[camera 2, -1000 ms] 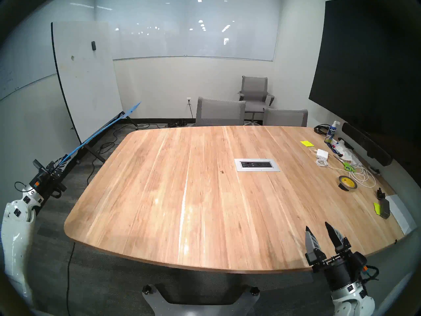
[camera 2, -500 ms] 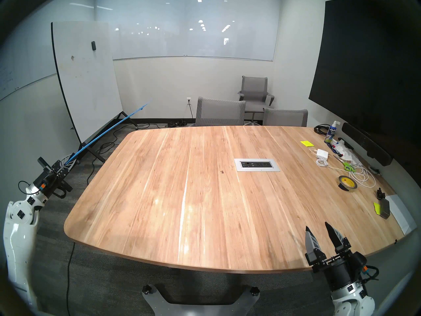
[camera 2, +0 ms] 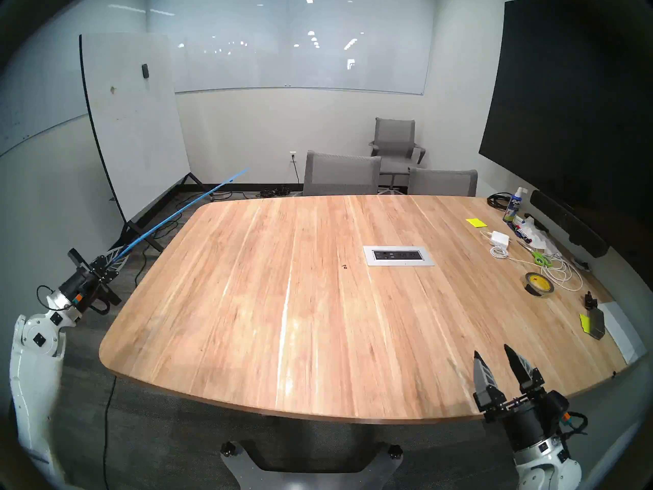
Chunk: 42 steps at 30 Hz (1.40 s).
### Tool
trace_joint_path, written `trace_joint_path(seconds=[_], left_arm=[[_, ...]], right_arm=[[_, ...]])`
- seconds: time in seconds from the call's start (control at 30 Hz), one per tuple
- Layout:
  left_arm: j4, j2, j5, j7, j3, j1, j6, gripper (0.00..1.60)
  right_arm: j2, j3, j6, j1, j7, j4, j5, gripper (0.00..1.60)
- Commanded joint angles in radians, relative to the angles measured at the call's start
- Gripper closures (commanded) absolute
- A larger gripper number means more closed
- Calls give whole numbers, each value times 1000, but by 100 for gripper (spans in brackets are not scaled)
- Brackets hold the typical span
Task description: Swat a bug on table
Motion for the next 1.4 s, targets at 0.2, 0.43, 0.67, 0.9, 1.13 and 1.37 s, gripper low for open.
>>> trace_joint_path(seconds=[0.2,0.43,0.67,0.9,1.13,1.37], left_arm=[[-152,-21,-50,5,-27,25,-16,160],[-203,-55,6,4,-24,70,-26,160],[-216,-93,98,11,2,82,-40,160],[-258,-127,177,20,25,102,-51,160],[-297,-162,249,26,46,131,-63,160],[-322,-185,295,35,51,150,-71,160]], right_arm=[[1,0,0,2,2,-18,0,0],[0,0,0,2,2,-19,-1,0],[0,0,1,2,3,-19,-1,0],[-1,0,1,2,3,-19,-1,0],[-1,1,2,3,4,-19,-1,0],[-2,1,2,3,4,-19,-2,0]])
